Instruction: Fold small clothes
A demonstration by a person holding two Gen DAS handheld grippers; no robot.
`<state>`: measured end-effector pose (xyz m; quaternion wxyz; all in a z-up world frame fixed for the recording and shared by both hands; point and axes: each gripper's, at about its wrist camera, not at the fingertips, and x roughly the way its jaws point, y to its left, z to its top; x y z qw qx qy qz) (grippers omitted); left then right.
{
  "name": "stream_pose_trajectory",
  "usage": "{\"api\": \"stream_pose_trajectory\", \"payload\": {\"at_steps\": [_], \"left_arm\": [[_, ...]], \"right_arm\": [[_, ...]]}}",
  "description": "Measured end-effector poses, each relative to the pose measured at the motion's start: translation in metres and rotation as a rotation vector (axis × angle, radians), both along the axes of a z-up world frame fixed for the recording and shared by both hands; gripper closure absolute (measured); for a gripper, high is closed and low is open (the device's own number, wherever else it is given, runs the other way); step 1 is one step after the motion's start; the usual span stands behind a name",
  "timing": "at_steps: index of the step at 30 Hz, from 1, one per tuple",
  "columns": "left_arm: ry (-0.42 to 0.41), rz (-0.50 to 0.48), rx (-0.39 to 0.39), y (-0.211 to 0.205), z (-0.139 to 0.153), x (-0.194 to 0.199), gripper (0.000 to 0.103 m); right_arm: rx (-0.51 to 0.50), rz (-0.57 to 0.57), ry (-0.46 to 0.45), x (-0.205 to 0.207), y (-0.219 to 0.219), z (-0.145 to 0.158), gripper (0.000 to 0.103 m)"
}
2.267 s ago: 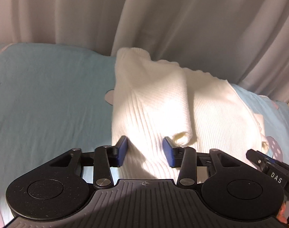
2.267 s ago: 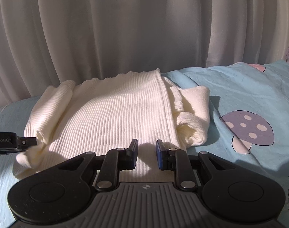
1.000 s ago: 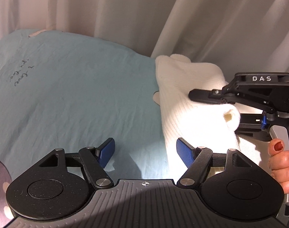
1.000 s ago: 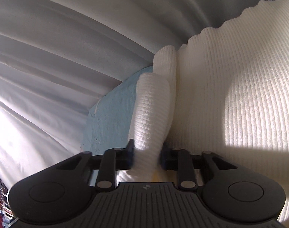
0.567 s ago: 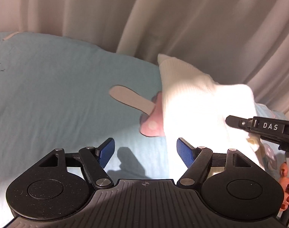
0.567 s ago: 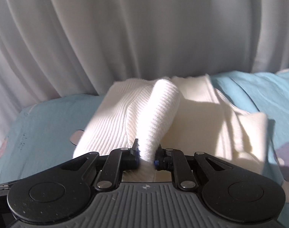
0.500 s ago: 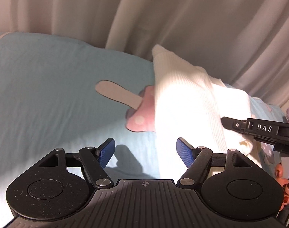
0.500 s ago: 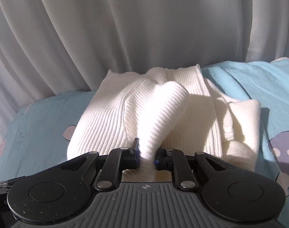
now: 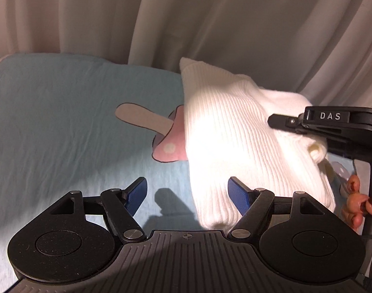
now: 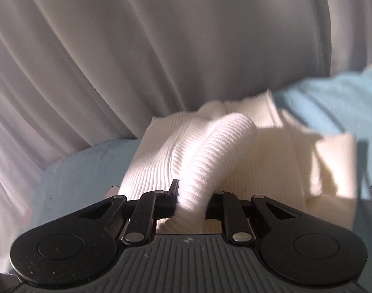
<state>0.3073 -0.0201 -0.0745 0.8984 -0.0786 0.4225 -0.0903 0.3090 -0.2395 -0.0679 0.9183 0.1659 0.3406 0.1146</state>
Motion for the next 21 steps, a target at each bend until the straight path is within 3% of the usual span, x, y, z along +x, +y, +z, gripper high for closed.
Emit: {"api": "stream_pose_trajectory", "payload": {"at_steps": [4, 8, 11, 14, 16, 21], "left_arm": [[-0.037, -0.057, 0.002, -0.009, 0.011, -0.018, 0.023], [-0.027, -0.125, 0.042, -0.027, 0.004, -0.027, 0.022], [-0.005, -0.155, 0.050, -0.040, -0.004, -0.028, 0.023], [-0.001, -0.168, 0.069, -0.048, -0.008, -0.027, 0.023], [0.001, -0.158, 0.070, -0.049, -0.009, -0.025, 0.023], [0.004, -0.147, 0.069, -0.051, -0.012, -0.020, 0.023]], "right_arm": [[-0.188, -0.109, -0.098, -0.019, -0.005, 0.018, 0.090], [-0.269, -0.212, -0.020, -0.015, -0.031, 0.004, 0.090], [-0.182, -0.171, -0.011, -0.015, -0.047, -0.003, 0.086], [-0.130, -0.183, -0.049, -0.030, -0.063, 0.007, 0.074], [-0.067, -0.202, -0.084, -0.048, -0.080, 0.013, 0.059], [0.209, -0.182, -0.035, -0.095, -0.119, -0.002, 0.048]]}}
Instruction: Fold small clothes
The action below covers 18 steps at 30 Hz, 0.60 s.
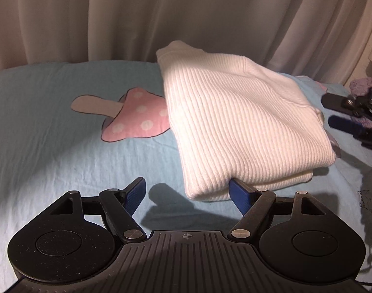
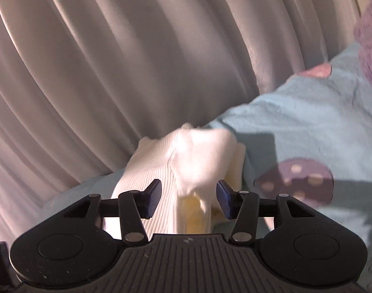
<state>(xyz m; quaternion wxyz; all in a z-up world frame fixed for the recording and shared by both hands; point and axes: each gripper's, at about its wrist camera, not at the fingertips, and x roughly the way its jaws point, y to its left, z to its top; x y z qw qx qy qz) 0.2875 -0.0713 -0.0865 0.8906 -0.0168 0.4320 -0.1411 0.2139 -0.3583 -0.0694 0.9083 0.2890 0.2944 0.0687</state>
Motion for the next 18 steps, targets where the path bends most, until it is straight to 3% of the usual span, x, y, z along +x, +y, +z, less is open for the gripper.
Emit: {"api": "stream_pose_trajectory", "payload": {"at_steps": [2, 5, 6, 7, 10, 13, 18], "left_arm": [[0.005, -0.005, 0.010, -0.004, -0.001, 0.001, 0.023], [0.022, -0.016, 0.018, -0.010, -0.004, 0.003, 0.023], [0.027, -0.018, 0.024, -0.012, -0.005, 0.004, 0.023], [0.031, -0.016, 0.034, -0.014, -0.006, 0.004, 0.022], [0.031, 0.008, 0.048, -0.014, -0.005, 0.005, 0.022], [0.019, 0.031, 0.057, -0.013, 0.001, 0.003, 0.022], [-0.002, 0.076, 0.052, -0.008, 0.008, 0.003, 0.022]], "right_arm": [[0.066, 0.047, 0.026, -0.013, 0.002, -0.013, 0.046], [0.061, 0.053, 0.079, -0.020, 0.013, -0.026, 0.046], [0.072, 0.051, 0.103, -0.017, 0.016, -0.034, 0.050], [0.088, 0.050, 0.107, -0.015, 0.018, -0.037, 0.067], [0.076, 0.020, 0.104, -0.013, 0.026, -0.037, 0.085], [0.107, 0.005, 0.072, -0.016, 0.024, -0.030, 0.089], [0.310, 0.046, 0.040, -0.013, 0.013, -0.035, 0.089]]}}
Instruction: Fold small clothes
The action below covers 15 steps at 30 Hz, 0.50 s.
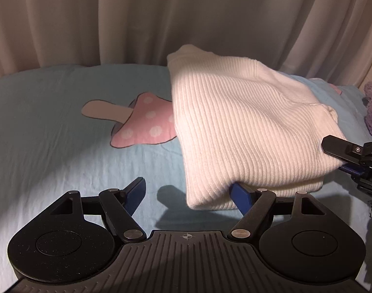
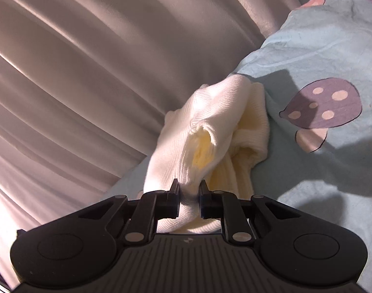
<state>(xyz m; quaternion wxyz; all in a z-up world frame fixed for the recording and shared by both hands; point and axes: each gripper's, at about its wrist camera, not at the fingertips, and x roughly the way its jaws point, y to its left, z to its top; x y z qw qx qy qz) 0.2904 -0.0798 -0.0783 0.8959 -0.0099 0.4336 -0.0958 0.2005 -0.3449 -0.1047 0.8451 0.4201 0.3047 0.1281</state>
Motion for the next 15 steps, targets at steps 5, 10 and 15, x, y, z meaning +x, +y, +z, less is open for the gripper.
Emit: {"api": "stream_pose_trajectory", "payload": {"at_steps": [5, 10, 15], "left_arm": [[0.004, 0.023, -0.016, 0.002, 0.002, 0.001, 0.022], [0.006, 0.027, -0.014, 0.000, 0.001, 0.001, 0.022], [0.023, 0.007, 0.003, -0.001, -0.005, 0.005, 0.022]], "right_arm": [[0.011, 0.011, 0.007, 0.005, 0.006, -0.005, 0.084], [0.045, -0.016, 0.059, 0.015, 0.007, -0.020, 0.081], [-0.050, -0.065, 0.120, 0.023, 0.015, -0.018, 0.091]]}}
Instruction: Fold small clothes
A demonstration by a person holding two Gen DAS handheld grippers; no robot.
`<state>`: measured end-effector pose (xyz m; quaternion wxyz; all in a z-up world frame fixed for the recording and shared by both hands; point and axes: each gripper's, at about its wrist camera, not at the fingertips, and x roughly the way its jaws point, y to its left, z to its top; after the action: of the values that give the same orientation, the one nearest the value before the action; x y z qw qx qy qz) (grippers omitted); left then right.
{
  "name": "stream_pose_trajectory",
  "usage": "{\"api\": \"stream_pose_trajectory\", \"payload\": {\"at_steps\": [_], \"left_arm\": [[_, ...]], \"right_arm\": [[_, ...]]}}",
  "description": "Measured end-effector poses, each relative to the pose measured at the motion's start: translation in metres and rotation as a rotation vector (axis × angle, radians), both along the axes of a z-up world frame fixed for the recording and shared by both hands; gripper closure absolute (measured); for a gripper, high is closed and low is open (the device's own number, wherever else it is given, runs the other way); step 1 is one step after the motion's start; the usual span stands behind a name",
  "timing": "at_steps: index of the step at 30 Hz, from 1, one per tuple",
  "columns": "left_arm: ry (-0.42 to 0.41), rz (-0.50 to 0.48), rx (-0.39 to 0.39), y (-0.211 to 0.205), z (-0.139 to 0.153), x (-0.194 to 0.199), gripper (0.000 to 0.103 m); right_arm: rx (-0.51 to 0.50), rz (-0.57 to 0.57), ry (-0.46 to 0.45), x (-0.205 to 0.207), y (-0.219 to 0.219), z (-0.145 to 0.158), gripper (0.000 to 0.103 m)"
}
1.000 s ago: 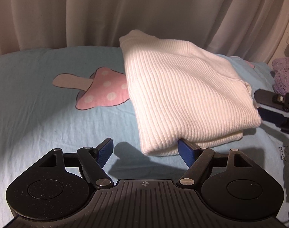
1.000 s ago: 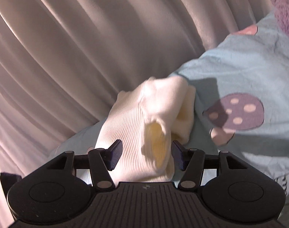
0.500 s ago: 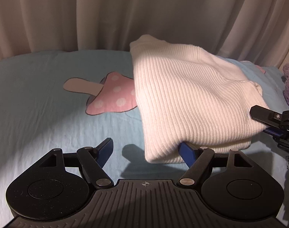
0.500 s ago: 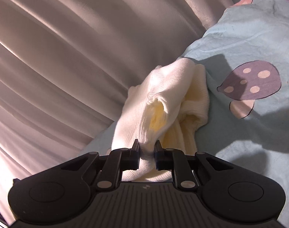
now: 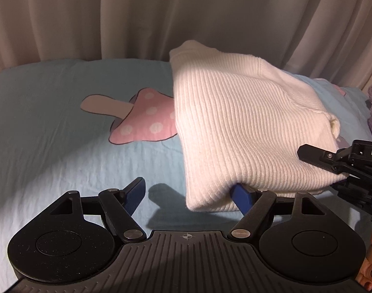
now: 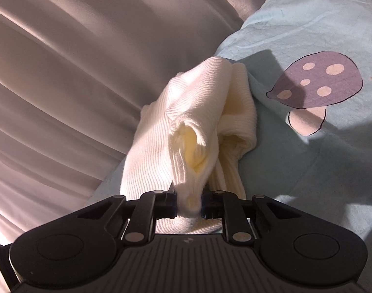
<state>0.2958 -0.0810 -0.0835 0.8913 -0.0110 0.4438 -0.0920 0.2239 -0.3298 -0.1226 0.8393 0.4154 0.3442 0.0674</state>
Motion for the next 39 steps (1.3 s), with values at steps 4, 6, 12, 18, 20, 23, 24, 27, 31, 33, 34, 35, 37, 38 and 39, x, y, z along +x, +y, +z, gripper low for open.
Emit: {"api": "stream_pose_trajectory", "payload": {"at_steps": [4, 6, 12, 18, 20, 23, 24, 27, 31, 33, 34, 35, 37, 38, 39], "left_arm": [[-0.014, 0.054, -0.013, 0.012, 0.005, 0.004, 0.022], [-0.037, 0.092, -0.019, 0.020, 0.010, 0.005, 0.020], [0.014, 0.100, -0.056, 0.026, 0.008, 0.007, 0.018], [0.013, 0.096, -0.038, 0.027, 0.006, 0.002, 0.018], [0.024, 0.106, -0.049, 0.030, 0.006, 0.004, 0.018], [0.017, 0.112, -0.042, 0.030, 0.008, 0.002, 0.018], [0.016, 0.112, -0.038, 0.030, 0.008, 0.001, 0.018], [0.022, 0.122, -0.048, 0.038, 0.011, -0.005, 0.018], [0.000, 0.167, -0.026, 0.058, 0.020, -0.020, 0.019], [-0.023, 0.215, 0.011, 0.071, 0.023, -0.026, 0.019], [-0.028, 0.245, 0.014, 0.078, 0.025, -0.028, 0.019], [-0.030, 0.273, 0.005, 0.083, 0.026, -0.028, 0.019], [-0.020, 0.294, -0.040, 0.088, 0.028, -0.025, 0.019], [-0.013, 0.288, -0.062, 0.087, 0.029, -0.022, 0.019], [-0.008, 0.274, -0.082, 0.084, 0.031, -0.019, 0.019]], "right_arm": [[0.347, 0.047, -0.017, 0.004, -0.011, -0.008, 0.092], [0.508, 0.082, -0.045, 0.005, -0.017, -0.016, 0.093], [-0.028, 0.075, 0.059, 0.007, -0.005, -0.006, 0.093], [-0.190, 0.128, 0.031, 0.006, 0.006, 0.006, 0.093], [-0.247, 0.141, 0.017, 0.006, 0.011, 0.009, 0.093], [-0.366, 0.175, -0.003, 0.008, 0.020, 0.015, 0.093], [-0.393, 0.183, -0.011, 0.007, 0.021, 0.017, 0.093], [-0.394, 0.189, -0.019, 0.001, 0.010, 0.019, 0.090], [-0.372, 0.144, -0.036, -0.018, -0.016, 0.032, 0.069], [-0.333, 0.123, -0.054, -0.025, -0.031, 0.040, 0.067], [-0.303, 0.115, -0.064, -0.025, -0.036, 0.043, 0.061], [-0.261, 0.110, -0.073, -0.023, -0.041, 0.044, 0.056], [-0.189, 0.111, -0.065, -0.013, -0.045, 0.044, 0.052], [-0.167, 0.118, -0.061, -0.006, -0.045, 0.044, 0.052], [-0.151, 0.122, -0.060, 0.003, -0.042, 0.042, 0.052]]}}
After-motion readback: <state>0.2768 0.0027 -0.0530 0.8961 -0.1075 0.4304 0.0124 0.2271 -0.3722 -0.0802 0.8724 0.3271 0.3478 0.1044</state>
